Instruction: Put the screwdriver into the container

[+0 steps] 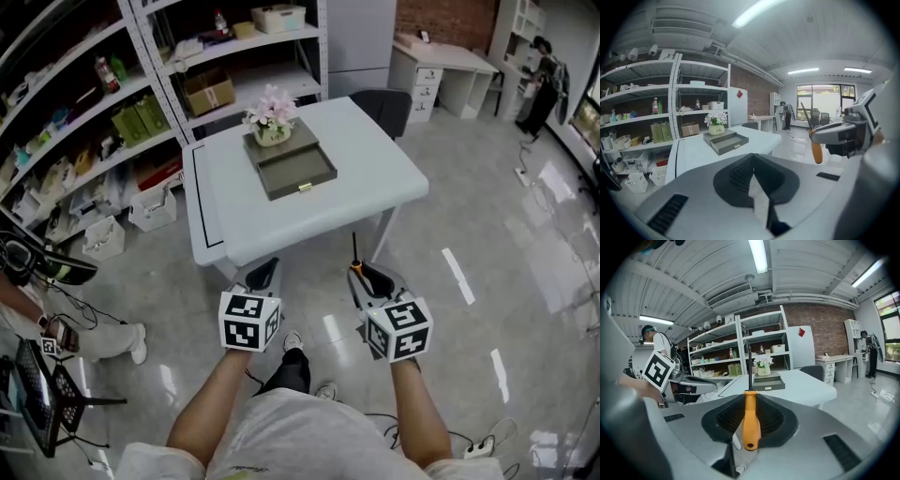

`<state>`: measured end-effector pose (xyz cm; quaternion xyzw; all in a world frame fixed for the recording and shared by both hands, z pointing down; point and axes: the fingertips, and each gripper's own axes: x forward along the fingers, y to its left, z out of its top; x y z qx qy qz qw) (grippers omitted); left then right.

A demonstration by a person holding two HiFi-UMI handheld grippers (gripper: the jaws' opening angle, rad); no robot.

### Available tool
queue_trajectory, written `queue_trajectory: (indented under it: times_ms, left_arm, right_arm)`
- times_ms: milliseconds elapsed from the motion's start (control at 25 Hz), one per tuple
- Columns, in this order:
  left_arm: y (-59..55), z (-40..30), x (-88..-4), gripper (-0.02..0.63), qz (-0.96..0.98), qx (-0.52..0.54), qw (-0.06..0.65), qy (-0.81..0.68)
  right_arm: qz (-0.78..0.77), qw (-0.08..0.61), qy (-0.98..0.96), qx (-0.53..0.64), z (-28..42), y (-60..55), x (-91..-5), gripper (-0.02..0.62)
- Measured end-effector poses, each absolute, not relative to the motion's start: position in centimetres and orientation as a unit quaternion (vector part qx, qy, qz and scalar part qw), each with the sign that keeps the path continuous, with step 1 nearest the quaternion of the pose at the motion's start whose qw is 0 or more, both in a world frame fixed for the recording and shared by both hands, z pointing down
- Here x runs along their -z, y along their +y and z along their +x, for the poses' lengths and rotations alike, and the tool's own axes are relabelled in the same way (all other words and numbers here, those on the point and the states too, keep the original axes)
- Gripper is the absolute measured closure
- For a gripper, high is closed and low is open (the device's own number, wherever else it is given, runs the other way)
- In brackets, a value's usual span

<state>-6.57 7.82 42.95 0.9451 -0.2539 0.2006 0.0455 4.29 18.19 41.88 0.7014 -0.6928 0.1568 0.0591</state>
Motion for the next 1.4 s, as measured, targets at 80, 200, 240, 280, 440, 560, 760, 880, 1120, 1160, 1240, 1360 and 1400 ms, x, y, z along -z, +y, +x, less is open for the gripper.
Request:
queue_trajectory:
  times_ms: [80,200,240,280,440,560,760,880,1120,1160,1240,1360,1400]
  left_arm:
    - [6.7,-6.1,-43.1,0.603,0.945,-0.201,0.048,-0.254]
    - [4.5,-5.3,-43.7,0.603,0.945,-0.203,0.054,-0.253]
    - [3.8,-5.0,-43.9,0.603,0.944,-0.204,0.057,-0.252]
    - [3.1,-4.7,-44.1,0.603,0.944,-0.205,0.059,-0.251]
    - [-0.1,-3.4,-44.5,0.603,0.944,-0.210,0.063,-0.245]
    - [-2.6,-2.3,-44.7,0.603,0.945,-0.212,0.068,-0.241]
    - [-6.7,-0.6,-44.9,0.603,0.946,-0.214,0.073,-0.230]
    - [-9.0,0.0,-45.1,0.603,0.947,-0.217,0.079,-0.223]
    - [-13.1,1.2,-45.9,0.603,0.949,-0.219,0.086,-0.210]
    - [-13.7,1.3,-45.9,0.603,0.950,-0.219,0.088,-0.207]
    - [-14.9,1.6,-46.0,0.603,0.950,-0.217,0.090,-0.203]
    - [-16.5,2.0,-46.2,0.603,0.952,-0.216,0.093,-0.198]
    - [-17.0,2.1,-46.3,0.603,0.952,-0.216,0.094,-0.196]
  right_arm:
    - [0.701,0.060,-0.692,-0.161,4.7,17.1,-42.0,0.518]
    - [0.700,0.064,-0.691,-0.166,5.4,15.0,-42.4,0.518]
    - [0.700,0.066,-0.691,-0.168,5.7,14.3,-42.6,0.518]
    - [0.700,0.067,-0.691,-0.169,6.0,13.6,-42.7,0.518]
    - [0.701,0.069,-0.687,-0.177,7.3,10.3,-42.9,0.518]
    - [0.703,0.073,-0.684,-0.181,8.2,7.9,-43.0,0.518]
    - [0.706,0.081,-0.677,-0.191,9.5,3.8,-43.3,0.518]
    - [0.709,0.086,-0.673,-0.194,10.2,1.6,-43.3,0.518]
    - [0.714,0.101,-0.664,-0.199,11.0,-2.4,-43.8,0.518]
    - [0.715,0.103,-0.662,-0.200,11.1,-2.9,-43.7,0.518]
    - [0.717,0.109,-0.659,-0.199,11.3,-4.1,-43.7,0.518]
    - [0.717,0.126,-0.658,-0.193,11.6,-5.6,-43.6,0.518]
    - [0.717,0.133,-0.657,-0.191,11.7,-6.1,-43.6,0.518]
